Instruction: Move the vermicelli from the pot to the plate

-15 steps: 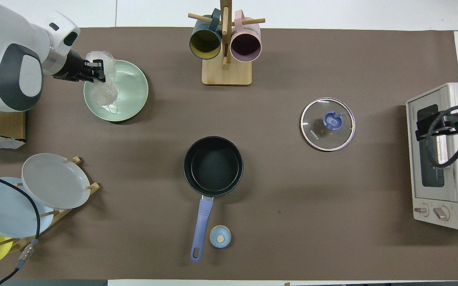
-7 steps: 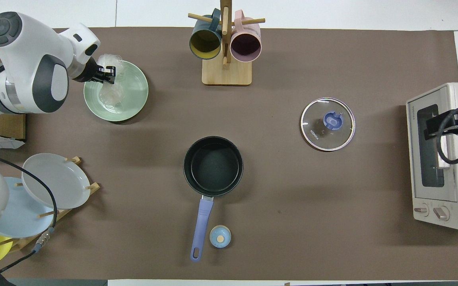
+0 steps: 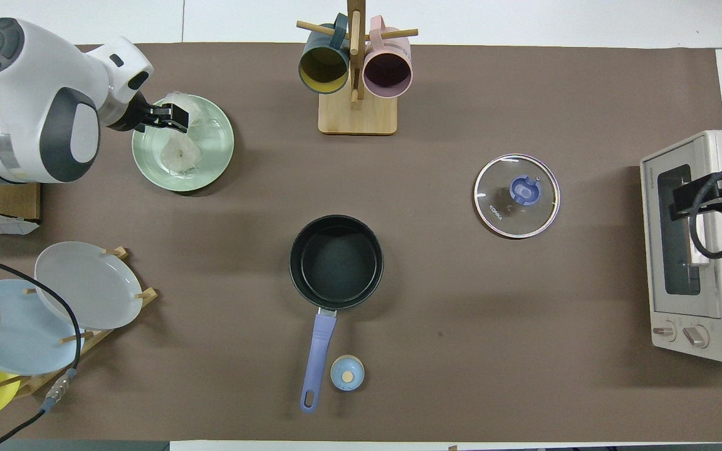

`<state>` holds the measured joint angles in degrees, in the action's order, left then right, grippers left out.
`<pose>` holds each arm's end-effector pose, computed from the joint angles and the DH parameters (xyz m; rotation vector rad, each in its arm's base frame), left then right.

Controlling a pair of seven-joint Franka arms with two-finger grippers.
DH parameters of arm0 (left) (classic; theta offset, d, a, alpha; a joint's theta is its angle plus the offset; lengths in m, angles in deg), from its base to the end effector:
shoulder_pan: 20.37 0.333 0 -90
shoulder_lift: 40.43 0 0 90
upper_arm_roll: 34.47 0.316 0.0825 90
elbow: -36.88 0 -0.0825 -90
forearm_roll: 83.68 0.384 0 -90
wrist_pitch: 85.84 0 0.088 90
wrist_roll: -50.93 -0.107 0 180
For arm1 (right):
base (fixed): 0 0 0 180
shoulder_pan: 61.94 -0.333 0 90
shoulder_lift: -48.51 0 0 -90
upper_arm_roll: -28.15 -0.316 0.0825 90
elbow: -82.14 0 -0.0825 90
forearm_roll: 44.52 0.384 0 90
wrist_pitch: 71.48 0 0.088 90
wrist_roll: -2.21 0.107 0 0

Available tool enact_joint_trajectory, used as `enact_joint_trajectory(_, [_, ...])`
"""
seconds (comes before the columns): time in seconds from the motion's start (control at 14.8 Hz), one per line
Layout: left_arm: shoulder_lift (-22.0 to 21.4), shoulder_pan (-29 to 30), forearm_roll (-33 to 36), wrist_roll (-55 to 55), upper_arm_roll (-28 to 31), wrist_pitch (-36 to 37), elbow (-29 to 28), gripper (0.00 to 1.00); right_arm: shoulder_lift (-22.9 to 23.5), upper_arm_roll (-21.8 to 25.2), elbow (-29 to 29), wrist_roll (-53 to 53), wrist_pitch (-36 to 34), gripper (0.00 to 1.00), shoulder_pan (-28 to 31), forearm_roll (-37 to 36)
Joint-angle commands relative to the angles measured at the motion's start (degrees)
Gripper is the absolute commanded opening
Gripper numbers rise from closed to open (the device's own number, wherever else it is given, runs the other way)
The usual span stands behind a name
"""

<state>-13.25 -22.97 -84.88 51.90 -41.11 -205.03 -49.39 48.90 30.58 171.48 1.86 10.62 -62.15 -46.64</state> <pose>0.6936 -0.1011 0.4035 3.0528 -0.1828 0.1476 0.5407 -0.0252 0.6151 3.0999 -0.0547 -0.2080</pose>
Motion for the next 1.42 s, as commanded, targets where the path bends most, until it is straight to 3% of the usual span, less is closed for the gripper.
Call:
enact_joint_trajectory(0.0, [-8.35,0.23,1.38,0.25,0.41,8.68,-1.53,1.0,-1.01,-1.02,1.01,0.53,0.52,1.0,1.09,1.06])
enact_joint_trajectory(0.27, [-18.36,0.41,1.38,0.78,0.41,21.52,-2.23,1.0,-1.01,-1.02,1.01,0.53,0.43,1.0,1.0,1.06])
enact_joint_trajectory(0.4, [-21.36,0.32,1.38,0.87,0.41,26.18,-2.33,1.0,-1.01,-1.02,1.1,0.53,0.43,1.0,1.09,1.06])
enact_joint_trajectory(0.74, [-28.39,0.15,1.38,2.44,0.58,30.77,-7.05,1.0,-1.01,-1.02,1.1,0.53,0.43,1.0,1.0,1.06])
enact_joint_trajectory(0.94, [-30.43,-0.2,1.29,4.47,0.5,30.42,-9.97,1.0,-1.01,-1.02,1.01,0.53,0.43,1.0,1.0,1.06])
enact_joint_trajectory(1.35, [-29.38,-1.52,0.85,6.23,0.85,29.1,-8.12,1.0,-1.01,-1.02,1.1,0.53,0.43,1.0,1.09,1.06])
